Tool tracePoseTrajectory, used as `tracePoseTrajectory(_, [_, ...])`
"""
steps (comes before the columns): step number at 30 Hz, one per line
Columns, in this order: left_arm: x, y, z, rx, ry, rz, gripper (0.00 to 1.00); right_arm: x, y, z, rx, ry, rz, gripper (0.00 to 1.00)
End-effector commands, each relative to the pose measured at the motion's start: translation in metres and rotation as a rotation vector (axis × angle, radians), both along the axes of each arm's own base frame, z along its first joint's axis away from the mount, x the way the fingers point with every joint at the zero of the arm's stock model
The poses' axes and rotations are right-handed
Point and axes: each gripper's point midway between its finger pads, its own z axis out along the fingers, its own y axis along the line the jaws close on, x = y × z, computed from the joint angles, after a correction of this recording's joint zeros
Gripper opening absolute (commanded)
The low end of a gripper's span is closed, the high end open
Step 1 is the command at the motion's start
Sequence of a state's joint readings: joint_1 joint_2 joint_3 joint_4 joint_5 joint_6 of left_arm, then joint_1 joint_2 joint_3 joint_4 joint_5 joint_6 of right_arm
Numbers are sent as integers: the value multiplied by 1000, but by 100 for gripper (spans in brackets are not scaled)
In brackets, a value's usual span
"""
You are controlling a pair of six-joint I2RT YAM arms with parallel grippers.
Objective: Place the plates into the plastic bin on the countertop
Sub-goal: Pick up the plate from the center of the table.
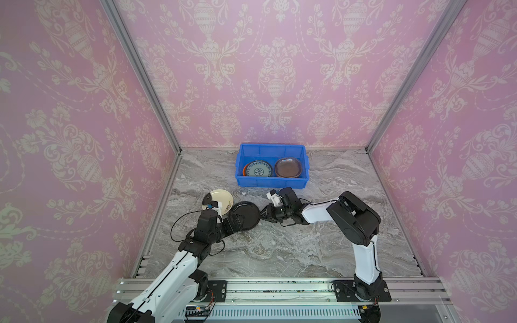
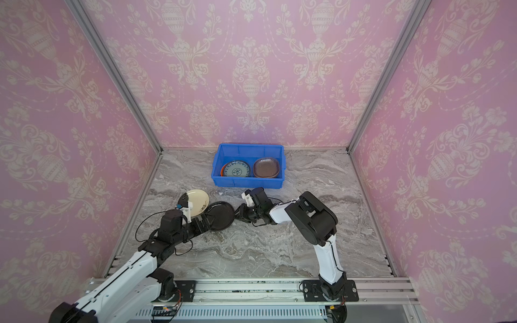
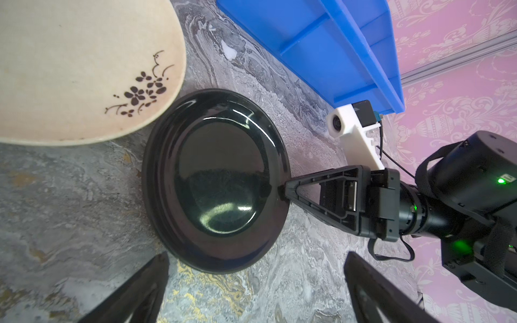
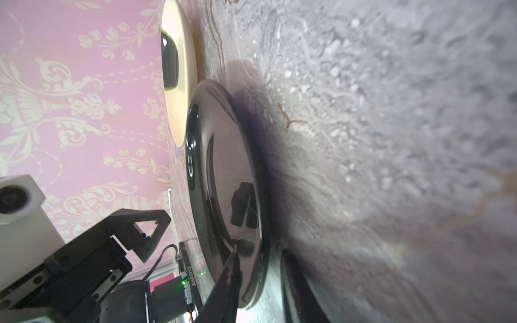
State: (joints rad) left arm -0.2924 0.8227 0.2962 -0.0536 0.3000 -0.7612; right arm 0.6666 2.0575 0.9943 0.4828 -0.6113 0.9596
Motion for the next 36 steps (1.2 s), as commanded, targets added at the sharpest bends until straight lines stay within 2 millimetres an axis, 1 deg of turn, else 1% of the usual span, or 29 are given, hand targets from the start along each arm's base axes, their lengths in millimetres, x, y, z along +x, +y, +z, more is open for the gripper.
tracePoseTrajectory(1, [4, 1, 1, 6, -12, 14, 99, 0, -13, -36, -62, 102, -62, 27])
tracePoseTrajectory(6, [8, 0, 1, 12, -10, 12, 99, 6, -10, -39, -54, 113, -74, 23])
tracePoseTrajectory(19, [14, -2, 0, 20, -10, 6, 99, 6, -10, -42, -68, 112, -69, 15])
tracePoseTrajectory(22, [13, -1, 1, 23, -10, 7, 99, 5, -10, -41, -71, 108, -66, 9])
tracePoseTrajectory(25, [14, 0, 4, 29, -15, 8, 99, 3, -12, -38, -77, 98, -55, 0])
tracePoseTrajectory(28, [15, -1, 8, 33, -24, 6, 99, -5, -18, -33, -99, 91, -38, 0])
tracePoseTrajectory(31, [18, 0, 12, 40, -32, 5, 99, -17, -29, -24, -132, 91, -22, 0])
tracePoseTrajectory(36, [27, -6, 13, 19, -34, 1, 99, -33, -59, -4, -204, 91, -35, 0])
